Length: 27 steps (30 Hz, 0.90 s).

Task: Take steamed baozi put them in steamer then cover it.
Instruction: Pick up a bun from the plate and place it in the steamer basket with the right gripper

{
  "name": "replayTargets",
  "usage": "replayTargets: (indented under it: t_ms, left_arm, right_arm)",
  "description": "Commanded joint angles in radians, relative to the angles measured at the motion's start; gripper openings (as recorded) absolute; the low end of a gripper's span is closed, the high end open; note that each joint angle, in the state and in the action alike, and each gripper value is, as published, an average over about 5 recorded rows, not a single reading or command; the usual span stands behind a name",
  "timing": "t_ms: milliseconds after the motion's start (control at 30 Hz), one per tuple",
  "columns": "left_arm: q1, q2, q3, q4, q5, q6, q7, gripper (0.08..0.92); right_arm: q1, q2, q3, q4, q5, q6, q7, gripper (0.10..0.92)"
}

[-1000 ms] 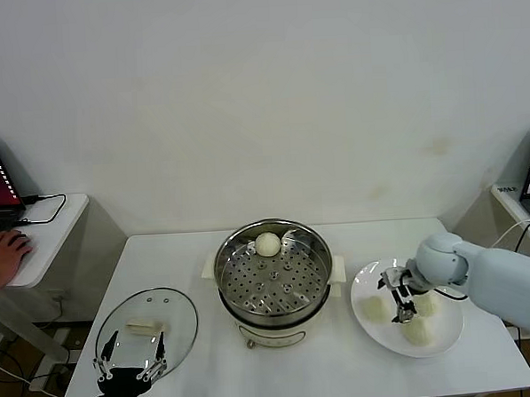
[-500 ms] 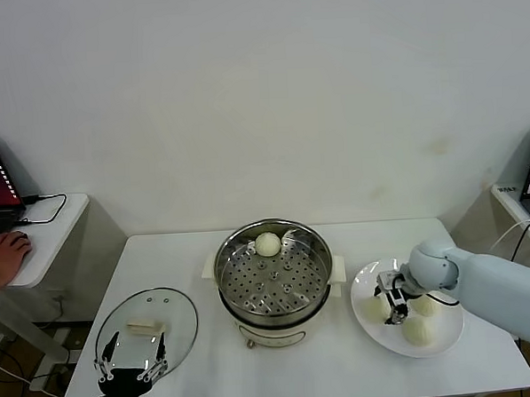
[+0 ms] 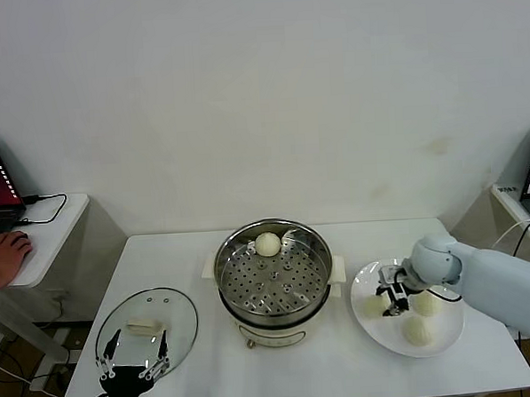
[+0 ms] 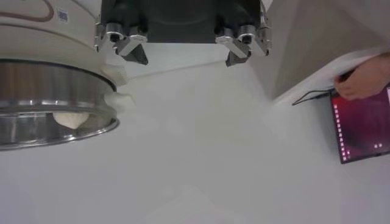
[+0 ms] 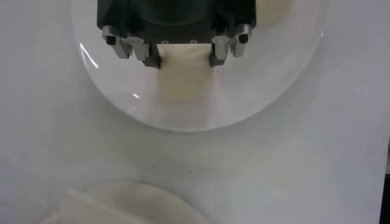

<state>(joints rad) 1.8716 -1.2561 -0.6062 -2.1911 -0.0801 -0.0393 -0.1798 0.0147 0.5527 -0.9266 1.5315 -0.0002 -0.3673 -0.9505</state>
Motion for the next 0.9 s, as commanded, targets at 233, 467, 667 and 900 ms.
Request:
replayTargets:
  t_ms: [233,467,667,900]
  left_arm:
    - [-0.031,0.011,0.020,0.009,-0.002,0.005,0.003,0.823]
    - [-0.041,0.019,0.023,0.017,-0.013,0.003,0.003,0.823]
    - [-0.046,0.021,0.011,0.019,-0.029,0.001,0.002,0.823]
    - [-0.052,0.019,-0.008,0.018,-0.034,0.001,0.002,0.823]
  right_arm:
    - [0.560,-0.086,-0.226,0.175,0.250,-0.063,-0.031,0.532]
    - [0.869,0.065,-0.407,0.199,0.413,-0.136,-0.010,0.540]
    - [0.855,0.270,-0.413,0.169,0.543,-0.204,0.047,0.543]
    - [0.691,0.517,-0.343,0.034,0.605,-0.267,0.111,0.543]
